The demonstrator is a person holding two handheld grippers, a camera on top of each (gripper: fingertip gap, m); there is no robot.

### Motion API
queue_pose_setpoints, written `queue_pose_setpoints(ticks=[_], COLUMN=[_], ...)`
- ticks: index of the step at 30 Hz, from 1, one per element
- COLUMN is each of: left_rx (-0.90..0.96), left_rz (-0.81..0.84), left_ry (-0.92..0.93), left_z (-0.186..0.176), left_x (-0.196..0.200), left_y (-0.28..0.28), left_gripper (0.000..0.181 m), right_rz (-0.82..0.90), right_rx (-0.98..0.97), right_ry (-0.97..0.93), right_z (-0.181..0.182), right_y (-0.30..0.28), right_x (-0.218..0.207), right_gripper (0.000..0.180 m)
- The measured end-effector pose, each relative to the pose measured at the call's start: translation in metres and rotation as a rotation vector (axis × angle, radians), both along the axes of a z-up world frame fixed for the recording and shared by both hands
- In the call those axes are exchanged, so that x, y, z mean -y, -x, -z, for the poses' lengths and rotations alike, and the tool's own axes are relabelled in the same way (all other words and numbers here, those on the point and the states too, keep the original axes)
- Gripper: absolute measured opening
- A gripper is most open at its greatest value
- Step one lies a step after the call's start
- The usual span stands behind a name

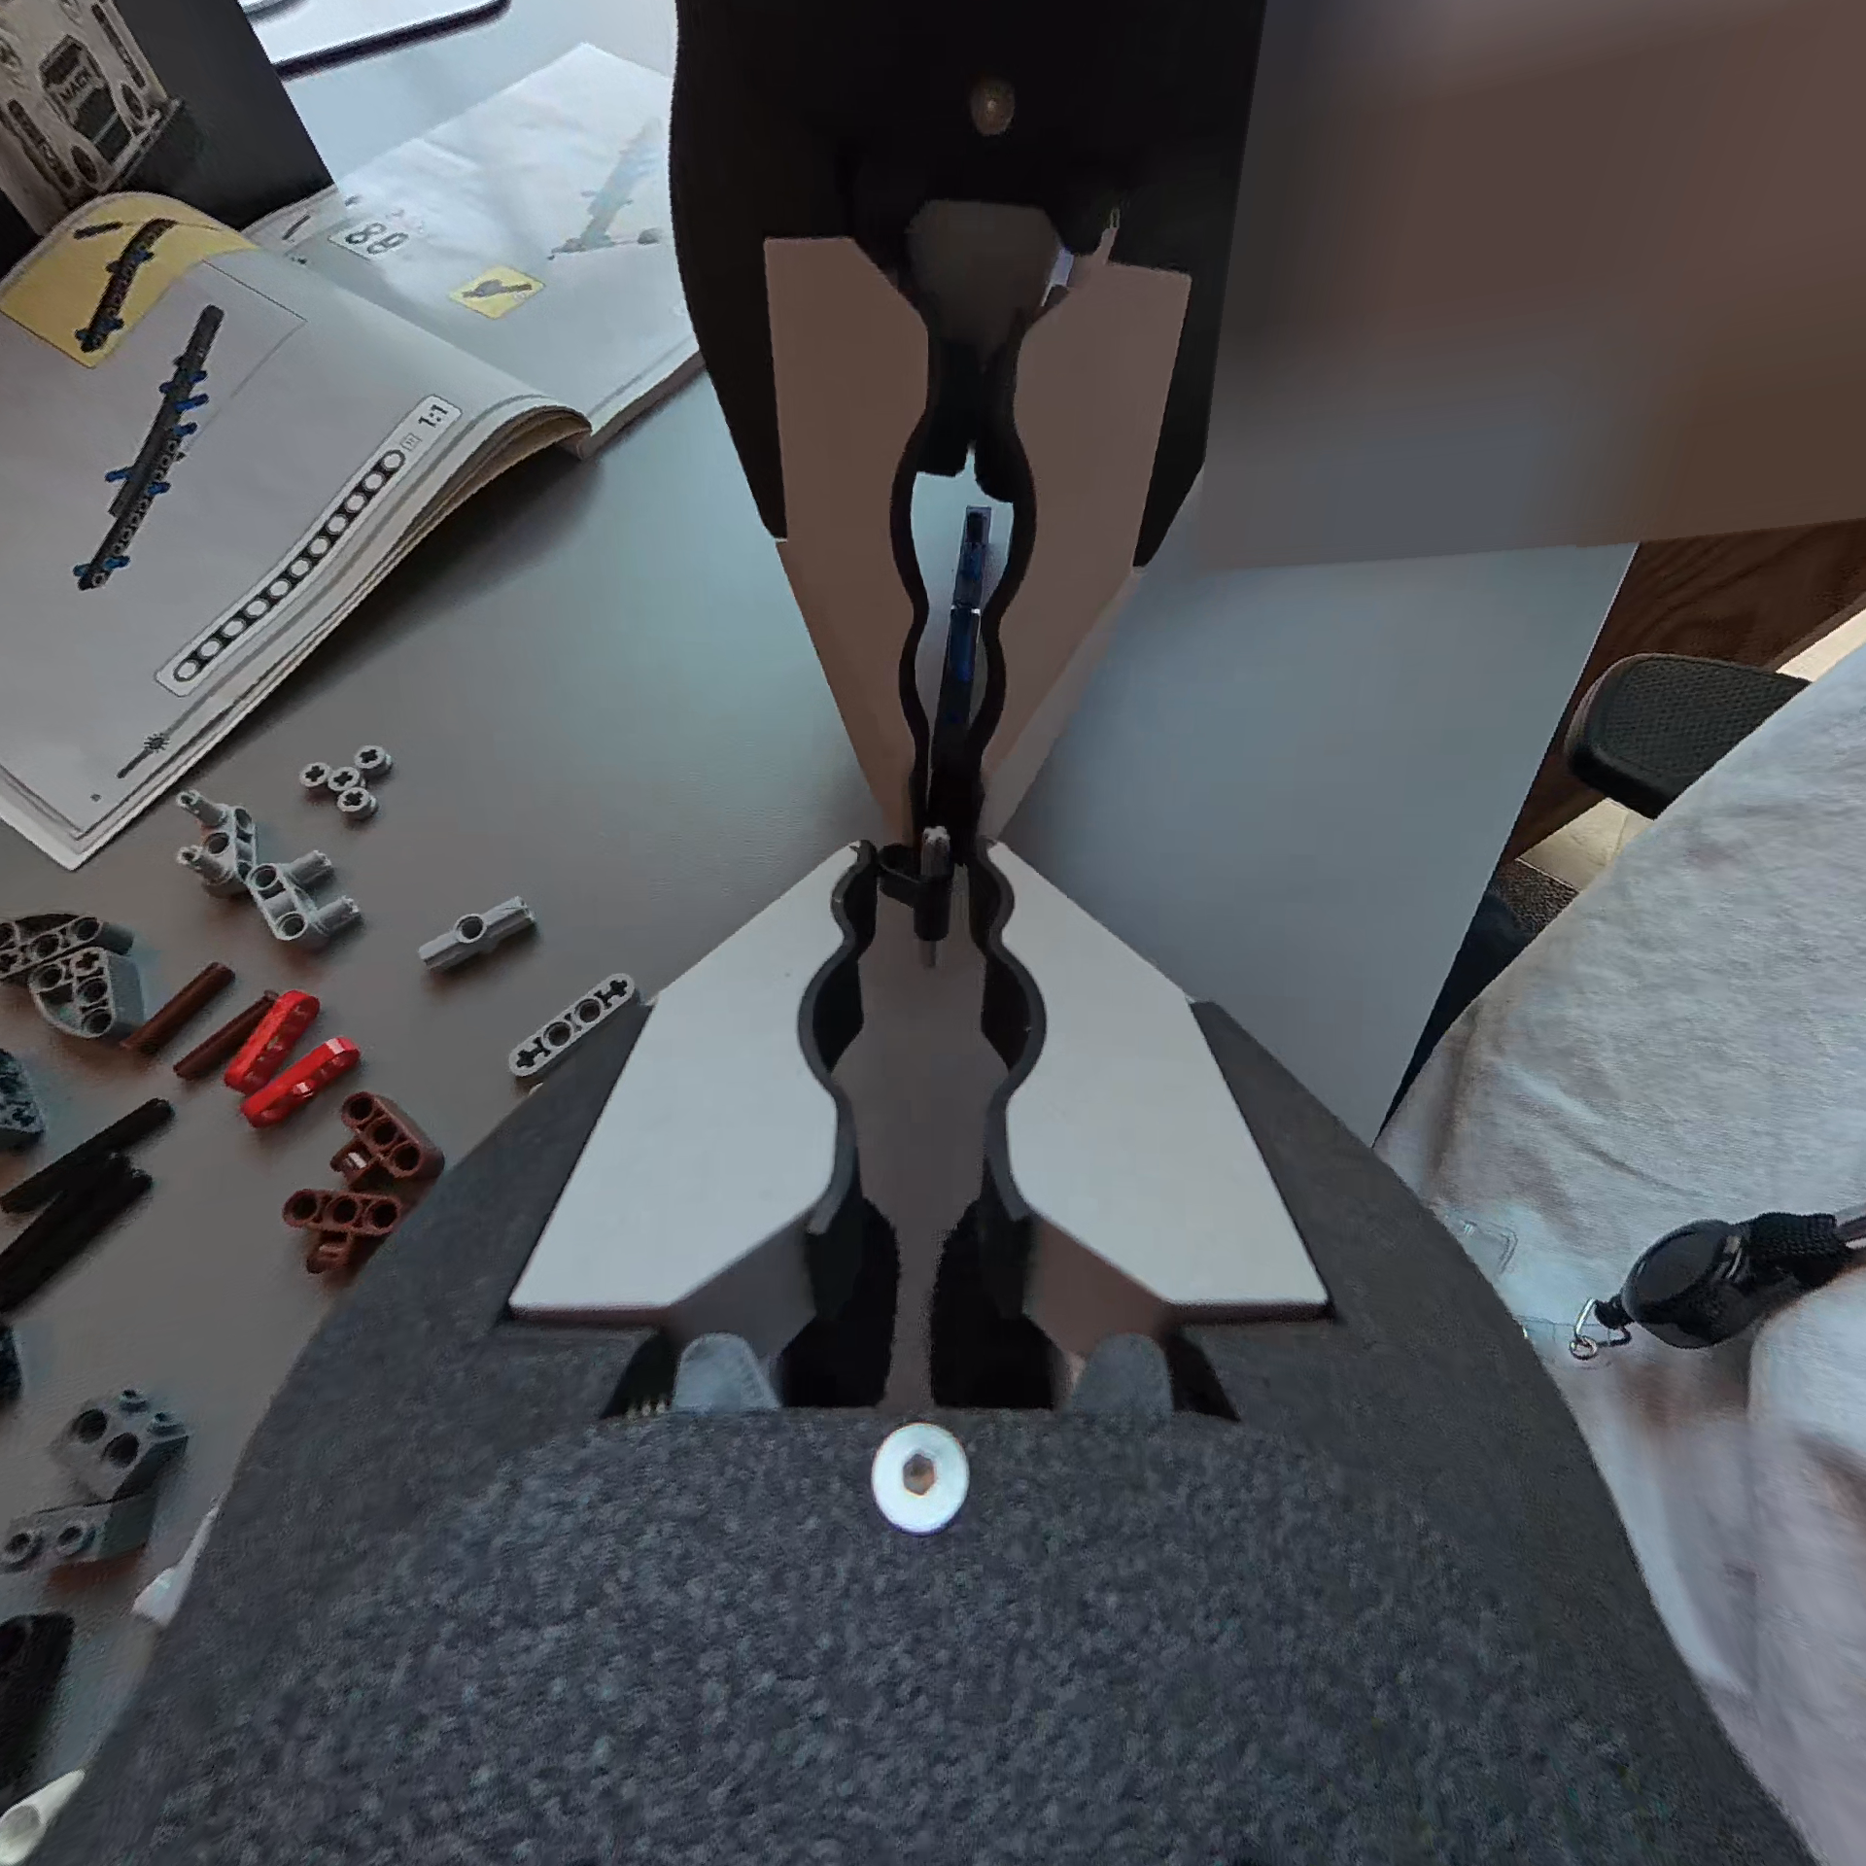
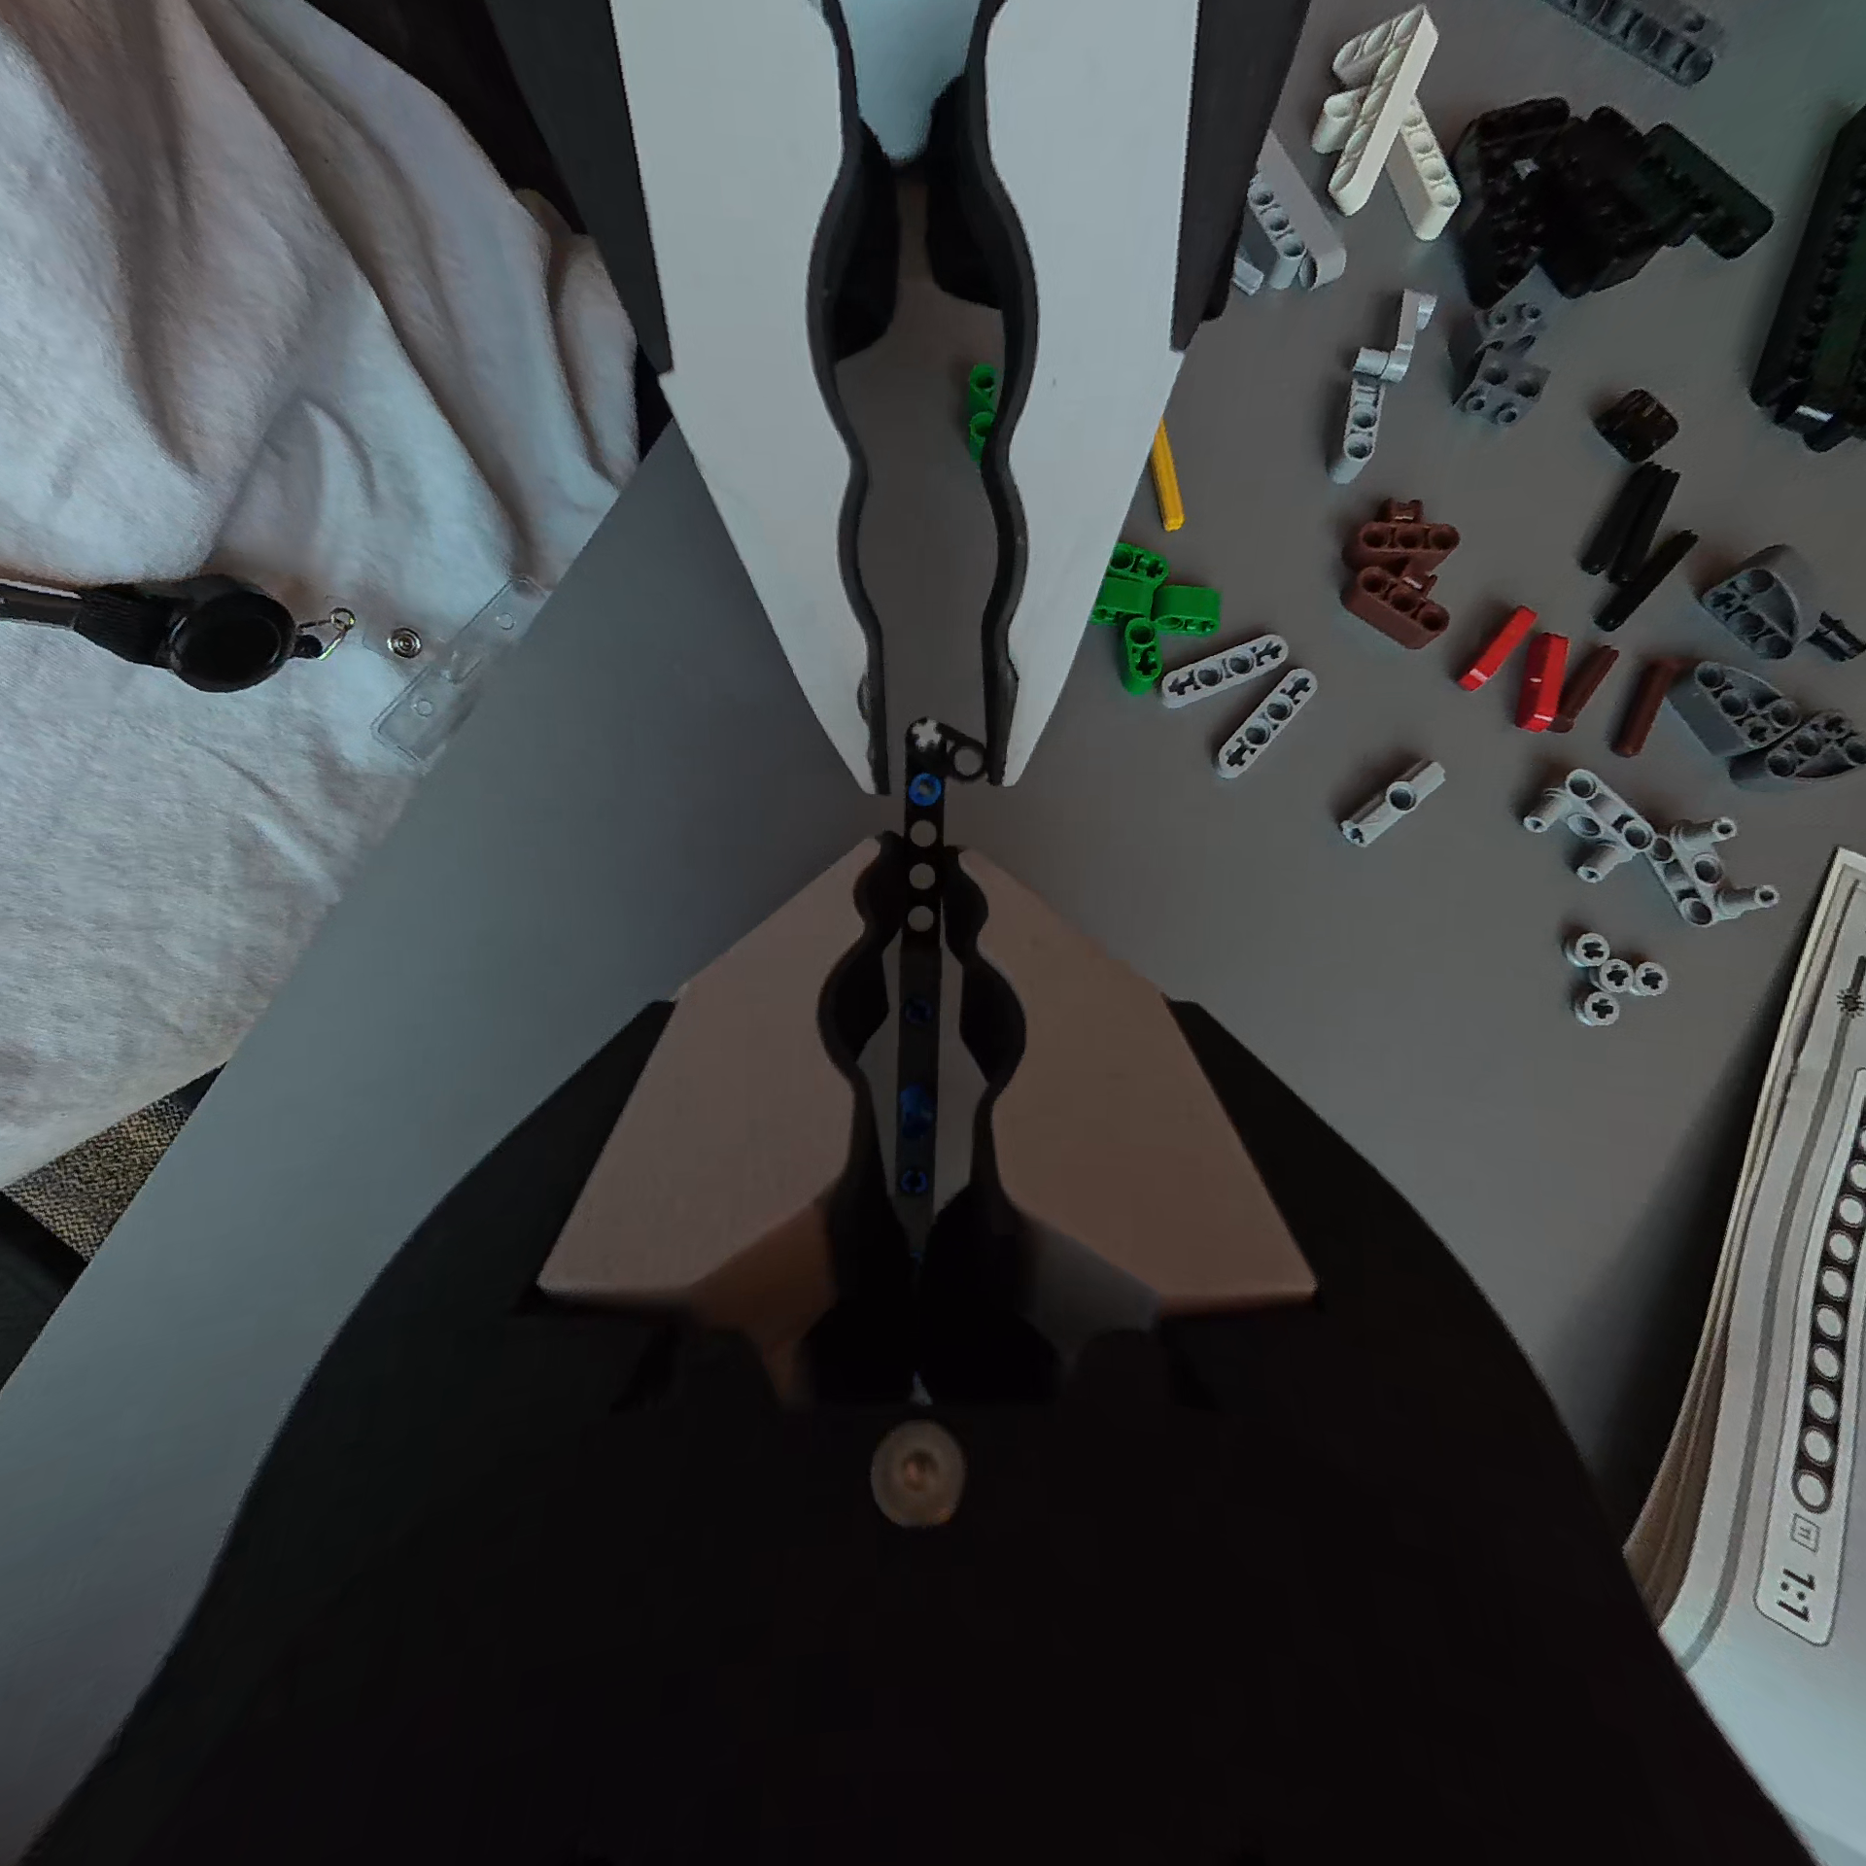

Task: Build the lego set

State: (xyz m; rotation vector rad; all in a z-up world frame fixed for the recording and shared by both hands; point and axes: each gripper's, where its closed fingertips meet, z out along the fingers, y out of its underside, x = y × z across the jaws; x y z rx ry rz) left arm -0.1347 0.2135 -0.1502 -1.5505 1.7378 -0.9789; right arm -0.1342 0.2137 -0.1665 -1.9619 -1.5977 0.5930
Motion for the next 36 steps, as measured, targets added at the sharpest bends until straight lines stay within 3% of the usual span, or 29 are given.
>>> queue_pose_setpoints(ticks=[4, 9, 13, 20, 36], left_rx=[-0.028, -0.036, -0.048, 0.003, 0.043], left_rz=[-0.002, -0.013, -0.045, -0.032, 0.235], left_ry=[-0.005, 0.000, -0.031, -0.032, 0.088], left_z=[0.004, 0.003, 0.006, -0.002, -0.007], left_x=[-0.002, -0.003, -0.007, -0.004, 0.011], left_y=[0.000, 0.002, 0.000, 0.000, 0.002], left_gripper=[0.013, 0.022, 0.013, 0.012, 0.013], right_rz=[0.001, 0.015, 0.019, 0.017, -0.055], right_rx=[0.004, 0.015, 0.015, -0.005, -0.027], right_ry=[-0.002, -0.023, -0.019, -0.005, 0.040], right_z=[0.002, 0.002, 0.002, 0.001, -0.002], right_y=[0.000, -0.002, -0.002, -0.001, 0.002], right_x=[-0.001, -0.004, -0.005, -0.003, 0.012], right_gripper=[0.005, 0.006, 0.005, 0.005, 0.005])
